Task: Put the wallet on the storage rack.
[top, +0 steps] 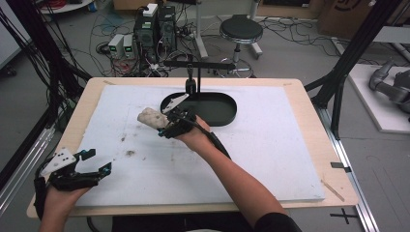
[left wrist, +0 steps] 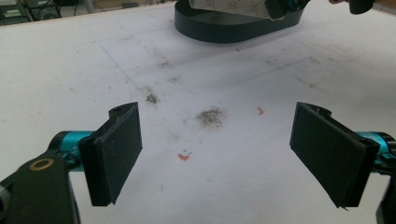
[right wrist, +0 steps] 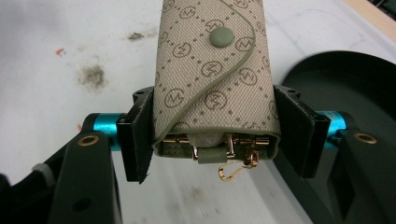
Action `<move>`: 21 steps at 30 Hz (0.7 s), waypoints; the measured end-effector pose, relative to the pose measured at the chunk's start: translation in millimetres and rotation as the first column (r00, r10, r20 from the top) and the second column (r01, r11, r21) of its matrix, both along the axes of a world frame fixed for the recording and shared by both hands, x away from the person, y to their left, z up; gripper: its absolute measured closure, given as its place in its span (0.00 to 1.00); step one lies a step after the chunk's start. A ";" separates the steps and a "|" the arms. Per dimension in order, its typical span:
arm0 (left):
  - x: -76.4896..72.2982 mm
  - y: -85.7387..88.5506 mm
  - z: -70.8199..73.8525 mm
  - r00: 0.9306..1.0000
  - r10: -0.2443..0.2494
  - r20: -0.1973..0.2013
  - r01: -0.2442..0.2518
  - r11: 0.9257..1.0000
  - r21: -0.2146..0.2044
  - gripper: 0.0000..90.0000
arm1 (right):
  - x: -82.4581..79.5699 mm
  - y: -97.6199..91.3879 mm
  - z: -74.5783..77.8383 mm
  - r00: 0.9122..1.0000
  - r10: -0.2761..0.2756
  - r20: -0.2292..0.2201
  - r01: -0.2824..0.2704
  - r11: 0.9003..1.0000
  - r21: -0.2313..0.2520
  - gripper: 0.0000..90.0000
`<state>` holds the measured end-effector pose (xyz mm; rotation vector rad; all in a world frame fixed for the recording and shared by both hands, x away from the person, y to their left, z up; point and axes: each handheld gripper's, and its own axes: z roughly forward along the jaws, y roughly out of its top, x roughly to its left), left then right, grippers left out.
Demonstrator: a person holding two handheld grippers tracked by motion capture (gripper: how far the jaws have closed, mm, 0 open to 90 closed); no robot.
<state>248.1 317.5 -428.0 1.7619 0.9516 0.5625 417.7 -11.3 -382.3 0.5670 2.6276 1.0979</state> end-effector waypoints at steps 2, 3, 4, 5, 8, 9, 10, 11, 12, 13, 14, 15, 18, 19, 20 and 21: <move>5.3 -3.9 0.7 1.000 -0.016 0.001 0.016 1.000 0.002 0.19 | 1.1 -9.3 2.2 1.000 -0.010 0.007 0.010 1.000 0.000 0.40; 8.0 -6.4 0.9 1.000 -0.022 0.001 0.022 1.000 0.000 0.19 | 1.8 -14.1 3.1 1.000 -0.018 0.009 0.018 1.000 0.000 0.40; 10.7 -8.8 1.1 1.000 -0.030 0.000 0.030 1.000 0.001 0.19 | 2.7 -19.0 3.8 1.000 -0.023 0.015 0.023 1.000 -0.007 0.40; 13.6 -11.1 1.4 0.999 -0.040 0.002 0.040 0.999 0.003 0.19 | 3.8 -23.6 4.3 0.999 -0.027 0.020 0.027 1.000 -0.015 0.40; 21.8 -18.9 1.8 0.998 -0.065 0.003 0.065 0.998 0.002 0.19 | 9.2 -37.8 4.7 0.999 -0.037 0.023 0.037 0.999 -0.022 0.40; 24.3 -21.4 1.8 0.997 -0.073 0.004 0.073 0.997 0.002 0.19 | 13.6 -46.3 3.8 0.999 -0.047 0.022 0.047 0.999 -0.021 0.40; 26.6 -23.5 1.7 0.997 -0.083 0.002 0.083 0.997 0.005 0.19 | 13.6 -46.3 3.8 0.999 -0.047 0.022 0.047 0.999 -0.021 0.40; 28.9 -25.6 1.1 0.996 -0.090 0.000 0.090 0.996 0.006 0.19 | 16.2 -50.2 3.0 0.998 -0.052 0.023 0.053 0.998 -0.025 0.40; 31.2 -27.4 0.1 0.996 -0.093 -0.002 0.093 0.996 0.005 0.19 | 18.5 -53.9 1.9 0.998 -0.063 0.019 0.063 0.998 -0.026 0.40; 33.2 -28.6 -1.0 0.995 -0.095 -0.007 0.095 0.995 0.007 0.19 | 21.6 -57.7 0.7 0.998 -0.068 0.017 0.068 0.997 -0.026 0.40; 34.6 -30.0 -2.0 0.995 -0.099 -0.012 0.099 0.995 0.007 0.19 | 24.5 -61.1 -0.4 0.997 -0.078 0.015 0.078 0.997 -0.026 0.40; 35.8 -31.2 -2.7 0.994 -0.104 -0.015 0.104 0.995 0.010 0.19 | 27.8 -64.7 -1.5 0.996 -0.082 0.018 0.082 0.996 -0.026 0.40; 37.3 -34.0 -3.4 0.994 -0.110 -0.019 0.110 0.994 0.012 0.19 | 36.1 -74.0 -4.4 0.994 -0.111 0.001 0.111 0.994 -0.020 0.40; 37.6 -34.4 -3.5 0.994 -0.109 -0.017 0.109 0.994 0.011 0.19 | 38.7 -76.3 -5.2 0.993 -0.120 -0.001 0.120 0.993 -0.022 0.40; 37.4 -34.3 -3.6 0.994 -0.109 -0.017 0.109 0.994 0.014 0.19 | 41.5 -78.9 -6.0 0.992 -0.125 0.002 0.125 0.992 -0.028 0.40; 37.0 -34.2 -3.8 0.994 -0.107 -0.019 0.107 0.994 0.014 0.19 | 47.1 -84.4 -7.2 0.991 -0.133 0.004 0.133 0.991 -0.021 0.40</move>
